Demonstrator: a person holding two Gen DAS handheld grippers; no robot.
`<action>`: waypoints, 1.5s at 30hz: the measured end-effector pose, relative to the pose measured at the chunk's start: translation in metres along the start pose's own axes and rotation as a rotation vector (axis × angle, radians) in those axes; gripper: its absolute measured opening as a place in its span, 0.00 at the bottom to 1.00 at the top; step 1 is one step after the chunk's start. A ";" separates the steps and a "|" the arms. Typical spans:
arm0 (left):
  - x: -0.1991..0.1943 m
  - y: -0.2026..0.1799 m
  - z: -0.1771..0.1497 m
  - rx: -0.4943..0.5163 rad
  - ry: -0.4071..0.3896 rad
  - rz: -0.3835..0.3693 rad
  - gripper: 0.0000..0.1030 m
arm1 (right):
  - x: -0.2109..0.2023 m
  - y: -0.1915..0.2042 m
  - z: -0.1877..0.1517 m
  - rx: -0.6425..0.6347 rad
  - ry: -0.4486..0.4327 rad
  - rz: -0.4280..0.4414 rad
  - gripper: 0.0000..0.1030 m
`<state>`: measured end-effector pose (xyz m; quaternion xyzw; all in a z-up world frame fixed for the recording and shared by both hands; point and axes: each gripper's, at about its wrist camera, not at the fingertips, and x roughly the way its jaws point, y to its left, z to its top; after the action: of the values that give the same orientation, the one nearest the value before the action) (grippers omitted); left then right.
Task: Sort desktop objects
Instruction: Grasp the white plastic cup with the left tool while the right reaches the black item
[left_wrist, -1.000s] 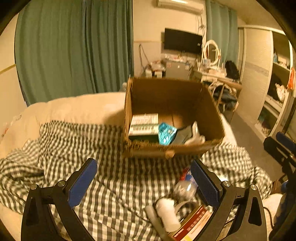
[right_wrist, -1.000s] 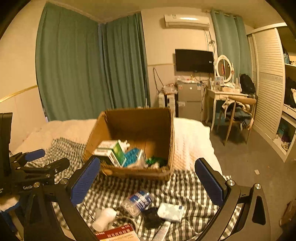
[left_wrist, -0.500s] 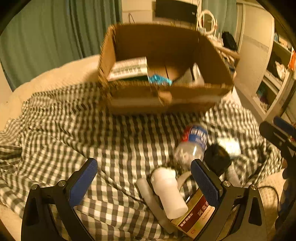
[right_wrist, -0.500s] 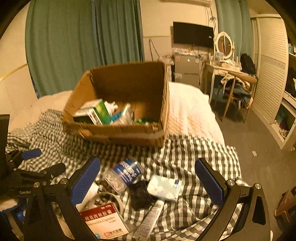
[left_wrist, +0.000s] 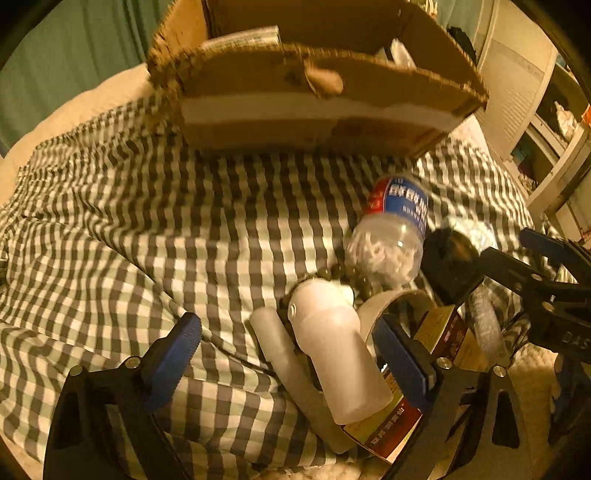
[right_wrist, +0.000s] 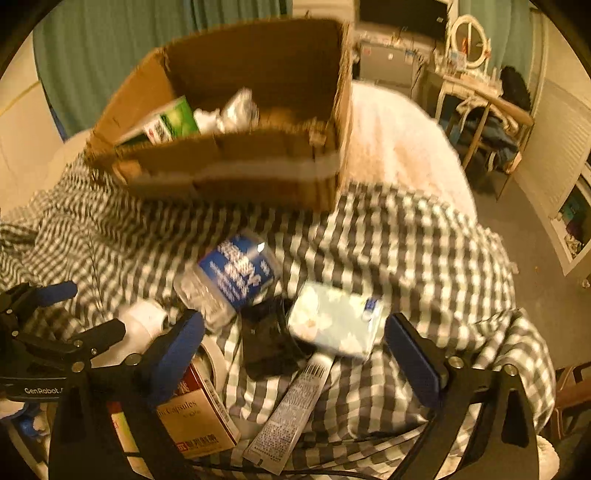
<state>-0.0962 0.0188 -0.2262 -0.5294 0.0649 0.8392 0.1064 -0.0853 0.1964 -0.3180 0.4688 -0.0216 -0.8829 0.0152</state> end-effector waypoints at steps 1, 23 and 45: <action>0.003 0.000 0.000 0.003 0.012 -0.002 0.92 | 0.004 0.001 0.000 -0.003 0.015 0.001 0.89; 0.018 -0.005 -0.016 0.014 0.067 -0.128 0.40 | 0.044 0.006 -0.012 -0.046 0.151 0.034 0.37; -0.045 -0.003 -0.036 0.011 -0.058 -0.134 0.33 | -0.039 0.006 -0.028 -0.005 -0.050 0.098 0.00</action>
<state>-0.0458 0.0087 -0.2013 -0.5073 0.0309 0.8449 0.1668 -0.0403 0.1913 -0.3012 0.4447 -0.0426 -0.8927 0.0589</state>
